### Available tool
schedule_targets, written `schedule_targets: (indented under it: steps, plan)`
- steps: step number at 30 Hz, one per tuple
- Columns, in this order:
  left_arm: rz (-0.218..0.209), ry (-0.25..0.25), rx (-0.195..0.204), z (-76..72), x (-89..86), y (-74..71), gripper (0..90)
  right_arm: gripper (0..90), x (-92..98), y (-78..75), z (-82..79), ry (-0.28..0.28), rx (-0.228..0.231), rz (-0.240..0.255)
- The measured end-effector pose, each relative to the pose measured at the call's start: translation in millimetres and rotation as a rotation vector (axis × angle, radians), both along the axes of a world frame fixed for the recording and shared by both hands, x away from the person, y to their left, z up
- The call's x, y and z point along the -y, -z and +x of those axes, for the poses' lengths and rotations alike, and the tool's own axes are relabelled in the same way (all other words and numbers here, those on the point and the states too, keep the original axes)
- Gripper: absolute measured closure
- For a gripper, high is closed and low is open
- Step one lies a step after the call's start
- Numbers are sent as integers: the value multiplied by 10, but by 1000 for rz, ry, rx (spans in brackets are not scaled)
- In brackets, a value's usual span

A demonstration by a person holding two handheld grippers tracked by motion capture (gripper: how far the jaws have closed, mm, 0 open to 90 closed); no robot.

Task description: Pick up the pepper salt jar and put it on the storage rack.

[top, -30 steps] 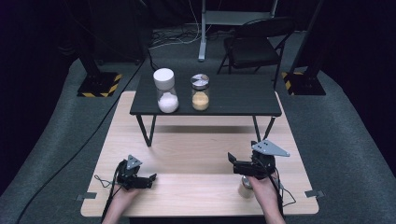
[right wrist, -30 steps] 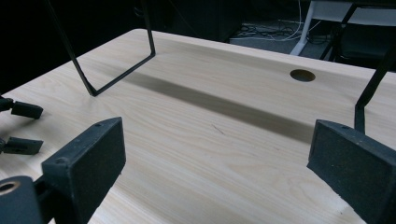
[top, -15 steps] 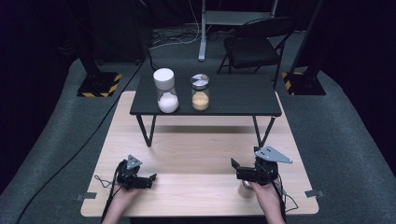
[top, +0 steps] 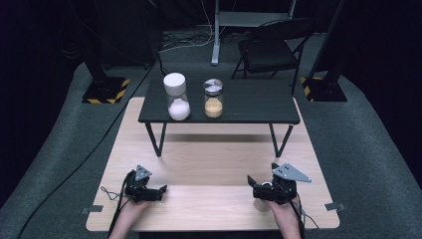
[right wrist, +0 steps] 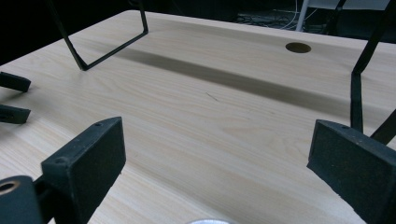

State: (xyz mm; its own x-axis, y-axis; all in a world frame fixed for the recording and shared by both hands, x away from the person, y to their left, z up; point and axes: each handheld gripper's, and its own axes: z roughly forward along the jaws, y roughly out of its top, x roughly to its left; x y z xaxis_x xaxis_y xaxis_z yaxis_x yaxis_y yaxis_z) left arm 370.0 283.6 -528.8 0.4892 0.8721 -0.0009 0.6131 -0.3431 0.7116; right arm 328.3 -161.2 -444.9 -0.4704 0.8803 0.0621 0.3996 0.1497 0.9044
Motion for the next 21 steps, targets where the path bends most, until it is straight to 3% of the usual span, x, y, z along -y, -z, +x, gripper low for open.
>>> schedule_targets:
  steps: [21]
  plan:
    - [-1, -1, 1, -1, 1, 1, 22, 35, 38, 237, -134, 12, -1, -1]
